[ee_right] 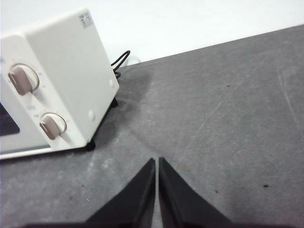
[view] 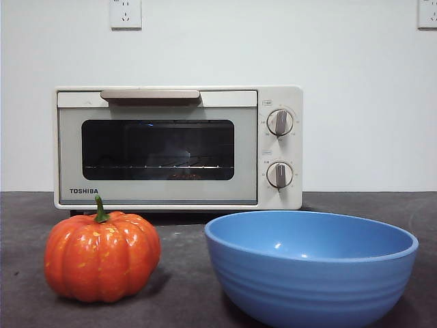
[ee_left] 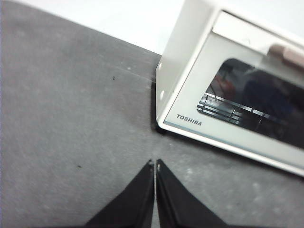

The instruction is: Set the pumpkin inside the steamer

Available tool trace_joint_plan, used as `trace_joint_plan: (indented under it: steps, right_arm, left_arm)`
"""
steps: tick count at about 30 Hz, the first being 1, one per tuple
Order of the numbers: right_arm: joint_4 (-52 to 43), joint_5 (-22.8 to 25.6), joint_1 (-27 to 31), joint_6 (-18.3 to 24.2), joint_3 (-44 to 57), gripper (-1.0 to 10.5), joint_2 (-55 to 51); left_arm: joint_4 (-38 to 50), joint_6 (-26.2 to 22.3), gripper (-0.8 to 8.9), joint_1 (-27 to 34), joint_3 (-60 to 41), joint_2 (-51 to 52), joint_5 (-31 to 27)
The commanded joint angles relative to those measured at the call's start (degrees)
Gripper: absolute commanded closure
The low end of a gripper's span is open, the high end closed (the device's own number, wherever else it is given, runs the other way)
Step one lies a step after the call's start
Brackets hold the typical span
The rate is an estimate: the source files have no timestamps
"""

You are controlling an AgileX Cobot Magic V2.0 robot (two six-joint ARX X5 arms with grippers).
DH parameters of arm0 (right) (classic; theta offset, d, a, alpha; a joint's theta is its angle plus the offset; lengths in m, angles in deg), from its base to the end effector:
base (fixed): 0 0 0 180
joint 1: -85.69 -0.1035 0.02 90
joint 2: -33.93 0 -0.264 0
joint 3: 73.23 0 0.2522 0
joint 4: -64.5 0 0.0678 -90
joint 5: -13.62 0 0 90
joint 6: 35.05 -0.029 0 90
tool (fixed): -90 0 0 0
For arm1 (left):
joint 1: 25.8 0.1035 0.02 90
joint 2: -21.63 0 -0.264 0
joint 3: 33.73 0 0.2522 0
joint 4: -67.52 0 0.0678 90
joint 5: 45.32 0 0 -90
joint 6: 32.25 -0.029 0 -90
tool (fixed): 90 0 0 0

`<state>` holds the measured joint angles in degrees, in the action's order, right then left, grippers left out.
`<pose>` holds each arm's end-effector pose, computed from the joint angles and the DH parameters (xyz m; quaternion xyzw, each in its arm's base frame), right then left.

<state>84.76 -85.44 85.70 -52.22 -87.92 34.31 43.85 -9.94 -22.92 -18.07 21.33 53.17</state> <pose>0.0963 0.0045 0.1576 0.1527 0.0629 0.0702 0.9838 0.0948 0.0005 0.1577 -0.1998 0.0802 -0.0339 0.9760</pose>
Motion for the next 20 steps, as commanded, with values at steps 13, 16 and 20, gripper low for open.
trace_joint_plan:
  steps: [13,16,20]
  right_arm:
    - [1.03,-0.55,0.02,-7.58,-12.02,9.4,2.95]
    - [3.17,-2.40,0.02,-5.44,-17.16,9.4,7.21]
    - [7.63,-7.41,0.02,-1.33,-24.61,9.4,14.88]
  left_arm:
    - [-8.11,7.26,7.97,0.11,14.73,-4.39,2.23]
    - [-10.25,4.35,7.97,0.11,19.26,-8.07,3.89]
    - [-13.40,-0.87,7.97,0.11,25.51,-14.32,8.41]
